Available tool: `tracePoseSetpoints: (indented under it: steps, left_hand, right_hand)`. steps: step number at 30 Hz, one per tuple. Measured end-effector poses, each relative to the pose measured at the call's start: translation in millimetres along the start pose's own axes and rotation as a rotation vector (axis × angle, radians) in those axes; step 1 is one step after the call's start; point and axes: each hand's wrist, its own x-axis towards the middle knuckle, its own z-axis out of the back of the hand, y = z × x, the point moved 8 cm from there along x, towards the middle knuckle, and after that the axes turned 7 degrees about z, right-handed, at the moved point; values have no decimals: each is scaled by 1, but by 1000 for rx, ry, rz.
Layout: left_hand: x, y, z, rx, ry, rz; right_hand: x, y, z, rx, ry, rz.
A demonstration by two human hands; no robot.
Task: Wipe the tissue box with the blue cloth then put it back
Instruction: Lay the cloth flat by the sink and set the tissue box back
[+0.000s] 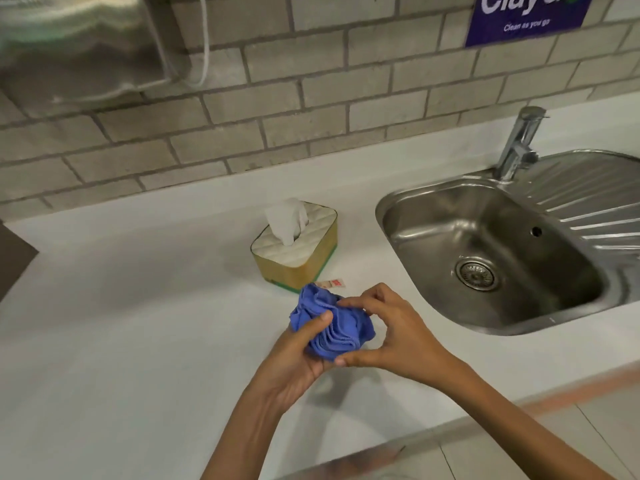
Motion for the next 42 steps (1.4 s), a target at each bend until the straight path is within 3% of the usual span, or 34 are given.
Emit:
tracePoseSetpoints:
  steps: [5, 9, 18, 22, 25, 28, 31, 33, 36, 39, 42]
  left_hand:
    - [-5, -4, -6, 99, -52, 74]
    - [-11, -15, -25, 514, -30, 51]
    - [-9, -46, -44, 969, -307, -108]
    - [-1, -63, -59, 983, -322, -152]
    - [6, -75, -72, 935, -352, -176]
    - [19, -77, -86, 865, -328, -156]
    - [34, -73, -105, 743, -250, -96]
    - [43, -66, -113, 677, -206, -54]
    - [54, -57, -121, 638, -162, -16]
    - [60, -51, -109, 628, -158, -7]
    - [68, -30, -92, 717, -199, 28]
  right_hand:
    - [-15, -3, 2, 89, 13, -113]
    - [-30, -13, -2, 419, -80, -229]
    - [-42, -28, -18, 931, -256, -323]
    - [-45, -49, -15, 1059, -217, -456]
    - [-58, -75, -17, 1124, -157, -690]
    - [-74, -81, -30, 1360, -26, -903]
    - [-75, -70, -39, 1634, 24, -891]
    - [-66, -67, -35, 1772, -46, -817]
    - [-52, -85, -4, 1818, -355, -685]
    - [-56, -111, 34, 1662, -623, -608]
    - [-74, -137, 71, 1430, -690, -574]
